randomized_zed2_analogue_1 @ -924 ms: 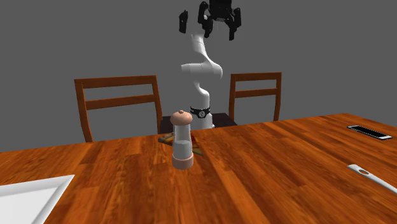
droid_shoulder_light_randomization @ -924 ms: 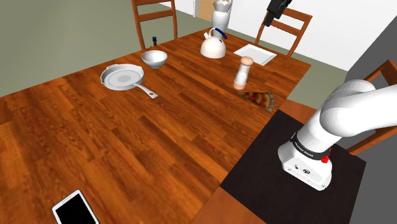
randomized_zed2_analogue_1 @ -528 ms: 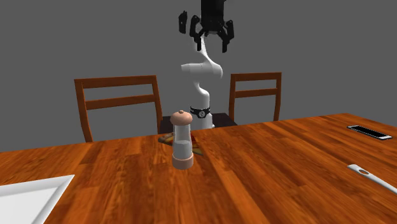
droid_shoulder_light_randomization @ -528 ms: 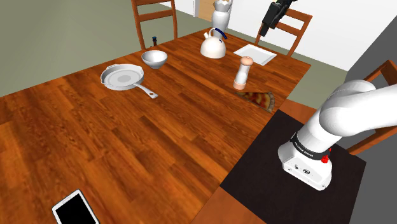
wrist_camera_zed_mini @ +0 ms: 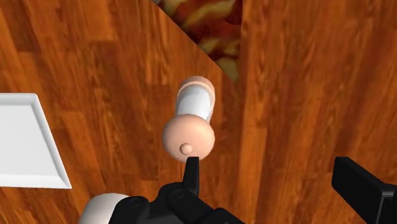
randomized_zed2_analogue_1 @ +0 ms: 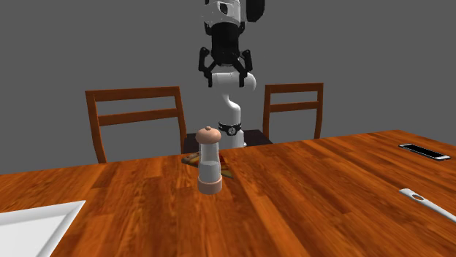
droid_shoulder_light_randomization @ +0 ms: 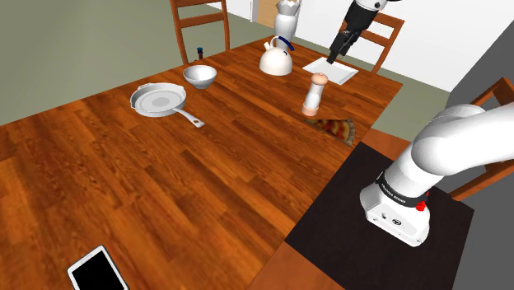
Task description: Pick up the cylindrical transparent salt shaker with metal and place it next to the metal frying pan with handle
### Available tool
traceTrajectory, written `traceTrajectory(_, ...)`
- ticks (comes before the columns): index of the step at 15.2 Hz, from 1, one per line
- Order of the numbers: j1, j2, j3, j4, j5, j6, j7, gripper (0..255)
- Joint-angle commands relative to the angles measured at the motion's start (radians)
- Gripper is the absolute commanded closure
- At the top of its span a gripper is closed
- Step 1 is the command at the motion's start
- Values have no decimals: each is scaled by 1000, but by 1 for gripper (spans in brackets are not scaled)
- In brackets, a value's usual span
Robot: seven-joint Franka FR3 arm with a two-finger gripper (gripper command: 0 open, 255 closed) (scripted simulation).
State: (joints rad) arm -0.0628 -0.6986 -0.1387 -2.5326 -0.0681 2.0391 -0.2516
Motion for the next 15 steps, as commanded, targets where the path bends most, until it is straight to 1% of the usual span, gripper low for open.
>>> traceTrajectory(1, -9, 39, -31, -28, -5, 76, -22, 0)
traceTrajectory(7, -20, 204, -130, -64, 6, 295, -100, 0)
traceTrajectory(15, -3, 302, -155, -98, 27, 427, -123, 0)
